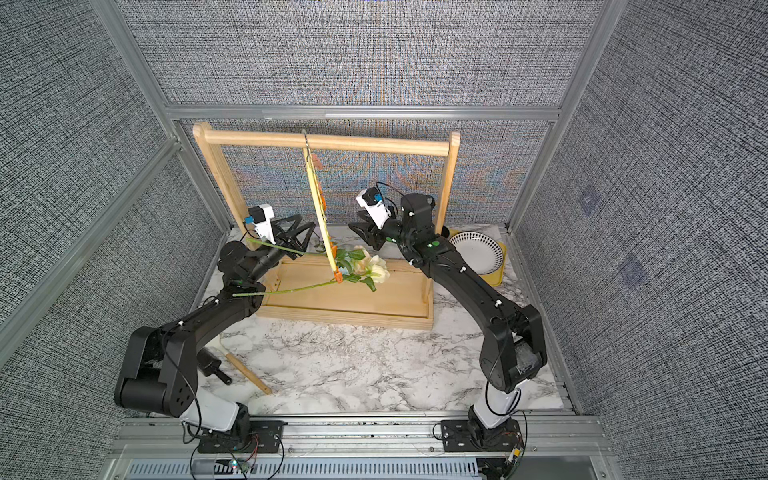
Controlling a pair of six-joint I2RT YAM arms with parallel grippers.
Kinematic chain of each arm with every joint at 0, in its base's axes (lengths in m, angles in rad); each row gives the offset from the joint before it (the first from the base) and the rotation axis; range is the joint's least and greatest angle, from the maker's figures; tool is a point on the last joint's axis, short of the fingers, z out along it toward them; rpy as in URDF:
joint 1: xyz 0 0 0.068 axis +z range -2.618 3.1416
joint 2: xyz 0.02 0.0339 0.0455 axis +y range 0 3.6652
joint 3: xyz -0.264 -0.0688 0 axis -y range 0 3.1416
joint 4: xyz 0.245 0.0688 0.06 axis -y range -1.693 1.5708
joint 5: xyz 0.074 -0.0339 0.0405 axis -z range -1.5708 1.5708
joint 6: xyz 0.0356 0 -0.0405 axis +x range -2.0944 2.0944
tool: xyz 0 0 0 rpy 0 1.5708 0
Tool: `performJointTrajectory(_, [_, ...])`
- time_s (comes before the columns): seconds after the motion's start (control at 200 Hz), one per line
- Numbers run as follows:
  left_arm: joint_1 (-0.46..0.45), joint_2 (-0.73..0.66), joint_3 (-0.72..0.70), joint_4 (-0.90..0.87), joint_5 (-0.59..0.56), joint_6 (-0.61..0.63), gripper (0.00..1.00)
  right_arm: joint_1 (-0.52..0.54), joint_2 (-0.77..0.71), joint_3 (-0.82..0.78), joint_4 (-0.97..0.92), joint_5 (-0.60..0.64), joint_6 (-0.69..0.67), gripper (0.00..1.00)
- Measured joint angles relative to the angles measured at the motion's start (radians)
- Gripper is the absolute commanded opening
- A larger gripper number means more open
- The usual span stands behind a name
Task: Dry the flowers on a clothes hanger
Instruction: Clamp the flower onto the hanger.
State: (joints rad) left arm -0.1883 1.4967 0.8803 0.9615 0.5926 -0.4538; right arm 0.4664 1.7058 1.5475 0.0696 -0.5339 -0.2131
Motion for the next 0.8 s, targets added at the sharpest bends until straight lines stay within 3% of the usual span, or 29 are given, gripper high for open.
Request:
performJointTrajectory(0.485, [0.069, -0.148, -0.063, -0.220, -0.108, 0.133, 0.86, -0.011, -0.080, -0.084, 0.004, 0.024, -0.018, 0.45])
performJointTrajectory(0.801, [0.126, -0.192, -0.074, -0.318, -0.165, 0.159, 0.99, -0.014, -0.132, -0.130, 0.005, 0.035, -0.029, 0.45])
